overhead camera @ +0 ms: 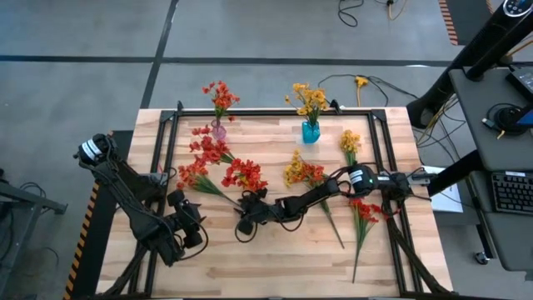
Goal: Sort flowers into vase by color
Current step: Put the left orange flower into the pink vase
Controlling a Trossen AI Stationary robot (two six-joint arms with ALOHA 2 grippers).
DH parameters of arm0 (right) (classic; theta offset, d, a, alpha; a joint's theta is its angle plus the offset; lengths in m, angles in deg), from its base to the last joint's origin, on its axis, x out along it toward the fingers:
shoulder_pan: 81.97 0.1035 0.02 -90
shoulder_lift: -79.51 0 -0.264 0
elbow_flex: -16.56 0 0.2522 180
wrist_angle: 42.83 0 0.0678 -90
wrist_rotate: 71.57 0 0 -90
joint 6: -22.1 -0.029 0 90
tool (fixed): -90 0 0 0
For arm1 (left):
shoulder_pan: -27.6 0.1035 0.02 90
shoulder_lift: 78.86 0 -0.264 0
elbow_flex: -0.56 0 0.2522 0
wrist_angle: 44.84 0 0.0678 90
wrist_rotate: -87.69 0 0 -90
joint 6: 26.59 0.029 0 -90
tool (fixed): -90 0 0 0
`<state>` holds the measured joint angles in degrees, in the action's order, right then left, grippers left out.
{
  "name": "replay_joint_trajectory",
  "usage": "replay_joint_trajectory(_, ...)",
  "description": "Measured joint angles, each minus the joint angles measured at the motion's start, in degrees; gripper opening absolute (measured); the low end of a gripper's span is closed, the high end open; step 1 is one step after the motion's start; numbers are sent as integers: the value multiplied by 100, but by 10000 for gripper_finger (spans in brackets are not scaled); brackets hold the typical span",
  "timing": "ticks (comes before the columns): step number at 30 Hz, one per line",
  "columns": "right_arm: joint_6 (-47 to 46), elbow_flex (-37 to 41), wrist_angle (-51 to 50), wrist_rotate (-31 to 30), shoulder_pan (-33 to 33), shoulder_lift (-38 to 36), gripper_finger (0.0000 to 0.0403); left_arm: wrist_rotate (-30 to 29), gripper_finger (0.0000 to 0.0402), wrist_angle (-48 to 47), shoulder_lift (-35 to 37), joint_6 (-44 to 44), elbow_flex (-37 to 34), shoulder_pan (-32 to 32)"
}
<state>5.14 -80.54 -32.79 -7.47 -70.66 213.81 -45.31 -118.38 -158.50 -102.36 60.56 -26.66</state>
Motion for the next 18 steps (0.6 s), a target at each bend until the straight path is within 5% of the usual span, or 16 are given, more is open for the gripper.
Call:
replay_joint_trajectory(11, 112, 4, -42, 32, 34, -11, 44, -2, 184, -6, 0, 0, 0, -1)
replay_joint_trajectory(18, 153, 9, -279, -22, 218, -100, 14, 0, 184, -15, 0, 0, 0, 0)
